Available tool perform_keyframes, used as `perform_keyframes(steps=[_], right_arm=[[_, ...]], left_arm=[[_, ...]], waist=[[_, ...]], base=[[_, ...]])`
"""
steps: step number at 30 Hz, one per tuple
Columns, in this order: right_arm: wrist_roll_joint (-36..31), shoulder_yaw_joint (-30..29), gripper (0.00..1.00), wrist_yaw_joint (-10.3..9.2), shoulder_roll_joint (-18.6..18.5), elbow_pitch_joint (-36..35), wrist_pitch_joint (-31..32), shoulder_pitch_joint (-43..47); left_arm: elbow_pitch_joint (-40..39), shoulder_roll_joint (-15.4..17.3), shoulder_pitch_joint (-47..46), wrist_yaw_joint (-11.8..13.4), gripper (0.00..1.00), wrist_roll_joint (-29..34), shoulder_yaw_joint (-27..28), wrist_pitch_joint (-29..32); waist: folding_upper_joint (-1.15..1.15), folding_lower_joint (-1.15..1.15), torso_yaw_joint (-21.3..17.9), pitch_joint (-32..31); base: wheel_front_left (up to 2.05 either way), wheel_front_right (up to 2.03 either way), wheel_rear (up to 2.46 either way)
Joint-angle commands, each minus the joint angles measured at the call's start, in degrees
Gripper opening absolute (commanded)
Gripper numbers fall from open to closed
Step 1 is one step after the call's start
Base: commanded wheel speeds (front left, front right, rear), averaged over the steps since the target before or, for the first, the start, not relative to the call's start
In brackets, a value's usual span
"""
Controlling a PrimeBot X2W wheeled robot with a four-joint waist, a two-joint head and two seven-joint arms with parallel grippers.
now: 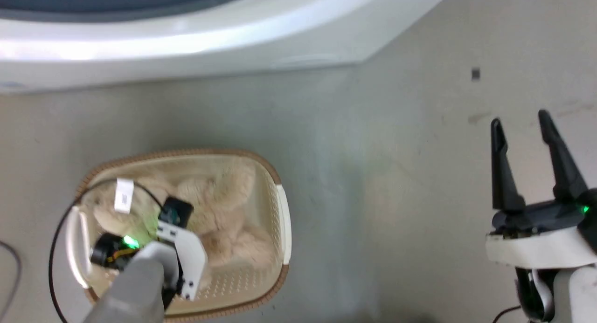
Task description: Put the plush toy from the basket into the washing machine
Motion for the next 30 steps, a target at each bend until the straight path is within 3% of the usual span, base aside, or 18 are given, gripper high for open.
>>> perform_keyframes(steps=[1, 11, 18, 30], right_arm=[[-0.7, 0.1, 1.0, -0.05, 0.0, 0.9, -0.2, 1.4], [-1.4, 0.0, 1.0, -0.05, 0.0, 3.8, -0.2, 6.4], [-1.3, 0.0, 1.0, -0.05, 0.0, 4.9, -0.2, 9.3], [-0.3, 0.0, 1.0, -0.05, 0.0, 5.2, -0.2, 12.3]], left_arm=[[0.0, -0.5, 2.3, 0.2, 0.0, -0.8, 0.3, -1.9], [-0.2, -2.4, 10.4, 0.0, 0.0, -3.1, 0.6, -9.0], [-4.0, -2.5, 14.6, 0.1, 0.0, -4.5, 1.6, -10.8], [-32.0, 1.0, 24.9, 4.1, 0.0, -3.3, 7.3, -10.9]], waist=[[0.0, 0.0, 1.3, -7.2], [0.0, 0.0, 3.1, -21.0], [0.0, 0.0, 4.3, -27.7], [0.0, 0.0, 5.2, -33.7]], base=[[0.0, 0.0, 0.0], [0.0, 0.0, 0.0], [0.0, 0.0, 0.0], [0.0, 0.0, 0.0]])
